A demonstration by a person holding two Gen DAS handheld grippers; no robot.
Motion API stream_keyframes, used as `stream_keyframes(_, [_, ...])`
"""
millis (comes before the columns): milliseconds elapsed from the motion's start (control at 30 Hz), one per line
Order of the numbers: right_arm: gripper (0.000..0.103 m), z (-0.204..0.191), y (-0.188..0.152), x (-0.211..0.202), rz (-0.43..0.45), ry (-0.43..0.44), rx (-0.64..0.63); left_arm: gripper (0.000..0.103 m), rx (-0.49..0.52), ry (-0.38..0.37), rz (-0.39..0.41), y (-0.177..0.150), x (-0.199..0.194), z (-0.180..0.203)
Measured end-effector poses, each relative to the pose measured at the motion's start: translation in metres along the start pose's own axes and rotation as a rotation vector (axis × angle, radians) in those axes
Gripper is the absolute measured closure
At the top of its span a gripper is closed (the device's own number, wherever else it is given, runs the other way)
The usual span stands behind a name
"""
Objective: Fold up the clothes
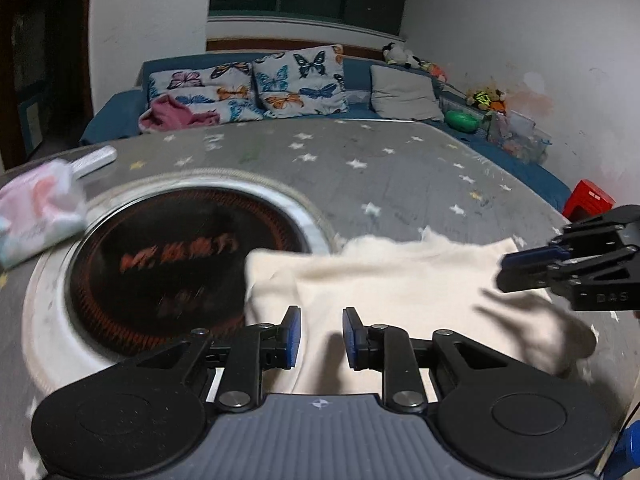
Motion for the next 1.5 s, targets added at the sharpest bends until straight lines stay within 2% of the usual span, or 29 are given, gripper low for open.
stream_keyframes(233, [0.088,0.015,0.011,0.033,0.002,-0.026,0.062,0.078,0.000,0.005,-0.039,0.020,0.040,0.010])
stream_keyframes(367, [0.088,0.020,0.005,0.048,-0.030,-0.031,0.088,0.077,-0.001,0.023,-0.049,0.021,0.057,0.008])
stream_keyframes(633, [0.088,0.012,0.014,0.037,0.004,-0.042,0.056,0.078,0.011,-0.009,-0.015,0.022,0.046,0.014])
stream_keyframes(867, [0.088,0.010,0.018,0.056,-0.026,-0.039,0.063,0.076,0.018,0.013,-0.043,0.022,0.062,0.017])
stream_keyframes(1067, [0.086,0.002,0.021,0.044,-0.002,-0.037,0.042,0.073,0.009,0.019,-0.032,0.022,0.052,0.015])
stream_keyframes(1300, [0.083,-0.036,0.027,0.025,0.022,0.022,-0.051,0.061,-0.034,0.053,-0.005,0.018,0.027,0.000])
stream_keyframes(1333, [0.078,-0.044,0.028,0.023,0.024,0.035,-0.070,0.057,-0.050,0.058,0.002,0.018,0.021,-0.005])
stream_keyframes(1400, [0.070,-0.059,0.028,0.019,0.027,0.057,-0.106,0.055,-0.090,0.072,0.014,0.017,0.010,-0.017])
stream_keyframes(1500, [0.068,-0.086,0.030,0.018,0.036,0.093,-0.182,0.047,-0.147,0.108,0.022,0.016,-0.004,-0.035])
Point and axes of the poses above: each gripper's, at about its wrist camera, not at the fingertips, and x roughly the way its jaws point, z to its right, y to its top, the point moved 1 cm from there along x, roughly the way its jaws point, and after that the axes turned 13 degrees about -x, right-handed, at the moved point
